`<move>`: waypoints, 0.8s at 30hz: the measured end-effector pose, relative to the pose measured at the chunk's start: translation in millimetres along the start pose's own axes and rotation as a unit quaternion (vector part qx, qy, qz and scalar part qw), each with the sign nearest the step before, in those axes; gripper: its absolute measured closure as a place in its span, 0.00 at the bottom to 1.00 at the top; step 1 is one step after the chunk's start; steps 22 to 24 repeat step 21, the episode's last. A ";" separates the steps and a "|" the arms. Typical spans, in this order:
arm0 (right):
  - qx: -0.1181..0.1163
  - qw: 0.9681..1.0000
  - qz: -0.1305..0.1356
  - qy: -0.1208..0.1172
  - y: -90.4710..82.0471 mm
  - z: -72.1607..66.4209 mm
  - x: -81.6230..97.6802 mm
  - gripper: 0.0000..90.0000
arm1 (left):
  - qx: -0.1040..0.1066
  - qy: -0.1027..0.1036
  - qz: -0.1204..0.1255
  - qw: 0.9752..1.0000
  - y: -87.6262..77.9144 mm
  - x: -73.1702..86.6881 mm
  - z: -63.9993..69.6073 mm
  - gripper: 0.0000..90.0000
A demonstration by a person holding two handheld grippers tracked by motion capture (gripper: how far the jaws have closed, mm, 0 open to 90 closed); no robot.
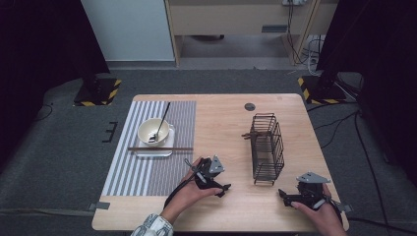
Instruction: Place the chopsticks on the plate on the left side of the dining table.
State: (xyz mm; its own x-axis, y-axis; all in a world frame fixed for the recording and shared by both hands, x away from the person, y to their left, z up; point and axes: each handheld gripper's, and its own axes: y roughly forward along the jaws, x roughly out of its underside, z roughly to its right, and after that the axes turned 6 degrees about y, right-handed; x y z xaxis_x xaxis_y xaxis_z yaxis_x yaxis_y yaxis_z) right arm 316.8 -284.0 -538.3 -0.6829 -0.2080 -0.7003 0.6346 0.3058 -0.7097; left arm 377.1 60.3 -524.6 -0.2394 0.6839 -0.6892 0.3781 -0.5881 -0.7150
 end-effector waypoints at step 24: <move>0.000 1.000 0.000 0.000 0.0 -0.2 0.0 0.00 | -0.002 -0.039 0.001 0.999 15.9 2.2 -4.2 0.00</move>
